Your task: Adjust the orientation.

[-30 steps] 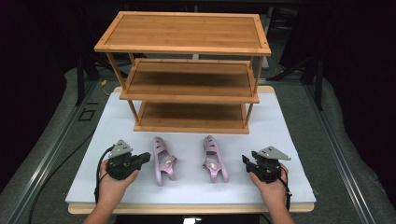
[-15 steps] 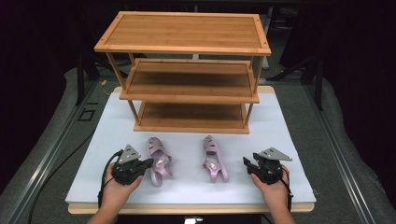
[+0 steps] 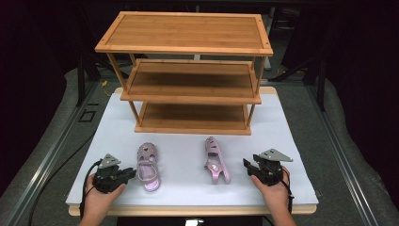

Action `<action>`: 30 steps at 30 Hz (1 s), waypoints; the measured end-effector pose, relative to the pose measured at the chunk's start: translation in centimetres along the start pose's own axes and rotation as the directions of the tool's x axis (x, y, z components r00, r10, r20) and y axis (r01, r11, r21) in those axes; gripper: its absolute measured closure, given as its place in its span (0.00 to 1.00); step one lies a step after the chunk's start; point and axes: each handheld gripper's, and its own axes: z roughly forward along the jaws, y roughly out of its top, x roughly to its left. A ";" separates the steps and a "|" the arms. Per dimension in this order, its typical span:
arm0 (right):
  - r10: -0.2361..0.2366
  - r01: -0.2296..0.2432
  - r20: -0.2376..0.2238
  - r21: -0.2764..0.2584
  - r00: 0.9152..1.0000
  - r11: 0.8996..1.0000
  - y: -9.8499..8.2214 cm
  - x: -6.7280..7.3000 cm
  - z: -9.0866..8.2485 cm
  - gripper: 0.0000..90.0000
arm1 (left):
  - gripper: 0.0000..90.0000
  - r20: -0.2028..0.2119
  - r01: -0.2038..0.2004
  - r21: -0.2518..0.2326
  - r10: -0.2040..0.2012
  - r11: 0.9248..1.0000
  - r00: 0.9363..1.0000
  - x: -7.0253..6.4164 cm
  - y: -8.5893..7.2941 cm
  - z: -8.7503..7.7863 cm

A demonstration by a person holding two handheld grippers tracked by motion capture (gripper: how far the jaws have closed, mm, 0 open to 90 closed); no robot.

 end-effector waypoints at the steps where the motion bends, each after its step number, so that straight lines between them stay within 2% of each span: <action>1: 0.000 0.000 0.000 0.000 1.000 1.000 0.0 0.0 0.0 0.59 | 0.83 0.005 0.025 -0.020 -0.025 0.999 1.000 0.1 0.0 -0.5; 2: 0.009 -0.009 0.009 -0.001 1.000 1.000 0.0 -0.1 0.0 0.59 | 0.75 0.021 0.061 -0.057 -0.060 0.996 0.998 0.2 0.2 -1.3; 3: 0.012 -0.012 0.010 -0.003 1.000 1.000 0.1 -0.2 0.0 0.59 | 0.72 0.040 0.078 -0.081 -0.075 0.994 0.996 0.0 0.5 -1.7; 4: 0.020 -0.020 0.010 -0.006 1.000 1.000 0.1 -0.3 0.0 0.59 | 0.68 0.062 0.091 -0.101 -0.085 0.991 0.995 -0.3 0.8 -2.0; 5: 0.032 -0.032 0.002 -0.011 0.999 0.999 0.1 -0.4 0.0 0.59 | 0.64 0.062 0.091 -0.101 -0.085 0.991 0.995 -0.3 0.8 -2.0; 6: 0.036 -0.036 0.002 -0.017 0.999 0.999 0.2 -0.5 0.0 0.59 | 0.63 0.082 0.090 -0.103 -0.081 0.991 0.993 -0.8 1.2 -2.1; 9: 0.057 -0.057 -0.002 -0.026 0.998 0.998 0.3 -0.7 0.0 0.59 | 0.63 0.076 0.054 -0.049 -0.050 0.997 0.996 -1.7 1.8 -1.2; 12: 0.060 -0.060 -0.002 -0.026 0.998 0.998 0.4 -0.8 0.0 0.59 | 0.71 0.052 0.029 0.009 -0.030 1.000 0.998 -1.9 2.0 -0.2; 14: 0.062 -0.062 -0.005 -0.027 0.998 0.998 0.4 -0.8 0.0 0.59 | 0.76 0.047 0.027 0.026 -0.028 0.999 0.999 -1.8 2.3 -0.1; 16: 0.060 -0.061 -0.010 -0.028 0.998 0.998 0.4 -0.7 0.0 0.59 | 0.82 0.027 -0.004 0.043 0.003 0.999 1.000 -1.5 2.8 -0.2; 17: 0.061 -0.061 -0.009 -0.026 0.998 0.998 0.4 -0.7 0.0 0.59 | 0.85 0.027 -0.004 0.043 0.003 0.999 1.000 -1.5 2.8 -0.2; 18: 0.058 -0.058 -0.010 -0.024 0.998 0.998 0.4 -0.7 0.0 0.59 | 0.87 -0.001 -0.041 0.062 0.041 0.997 0.999 -1.0 3.3 -0.5; 19: 0.057 -0.057 -0.009 -0.023 0.998 0.998 0.4 -0.7 0.0 0.59 | 0.88 -0.001 -0.041 0.062 0.041 0.997 0.999 -1.0 3.3 -0.5; 20: 0.057 -0.057 -0.009 -0.022 0.998 0.998 0.4 -0.7 0.0 0.59 | 0.88 -0.027 -0.086 0.080 0.089 0.993 0.996 -0.5 4.0 -0.7; 21: 0.056 -0.057 -0.008 -0.023 0.998 0.998 0.4 -0.7 0.0 0.59 | 0.89 -0.027 -0.086 0.080 0.089 0.993 0.996 -0.5 4.0 -0.7; 22: 0.057 -0.058 -0.007 -0.023 0.998 0.998 0.4 -0.7 0.0 0.59 | 0.89 -0.037 -0.125 0.124 0.131 0.984 0.991 0.1 4.7 -0.9; 23: 0.058 -0.058 -0.007 -0.023 0.998 0.998 0.4 -0.7 0.0 0.59 | 0.89 -0.037 -0.125 0.124 0.131 0.984 0.991 0.1 4.7 -0.9; 24: 0.063 -0.063 -0.007 -0.025 0.998 0.998 0.4 -0.7 0.0 0.59 | 0.89 -0.024 -0.149 0.169 0.155 0.974 0.988 0.7 5.3 -0.8; 25: 0.066 -0.067 -0.007 -0.025 0.998 0.997 0.4 -0.7 0.1 0.59 | 0.89 -0.027 -0.154 0.191 0.162 0.970 0.986 0.9 5.5 -0.7; 26: 0.066 -0.067 -0.007 -0.025 0.998 0.997 0.4 -0.7 0.1 0.59 | 0.89 -0.027 -0.154 0.191 0.162 0.970 0.986 0.9 5.5 -0.7; 27: 0.063 -0.063 -0.013 -0.020 0.998 0.998 0.4 -0.7 0.1 0.59 | 0.88 -0.019 -0.175 0.242 0.185 0.954 0.983 1.1 5.8 -0.5; 28: 0.069 -0.069 -0.013 -0.019 0.998 0.997 0.4 -0.7 0.2 0.58 | 0.87 -0.019 -0.175 0.242 0.185 0.954 0.983 1.1 5.8 -0.5; 29: 0.069 -0.069 -0.013 -0.019 0.998 0.997 0.4 -0.7 0.2 0.58 | 0.87 -0.019 -0.183 0.260 0.195 0.948 0.981 1.1 6.0 -0.5; 30: 0.064 -0.064 -0.020 -0.016 0.998 0.998 0.3 -0.7 0.2 0.58 | 0.81 -0.026 -0.172 0.302 0.188 0.938 0.982 1.2 6.4 -0.4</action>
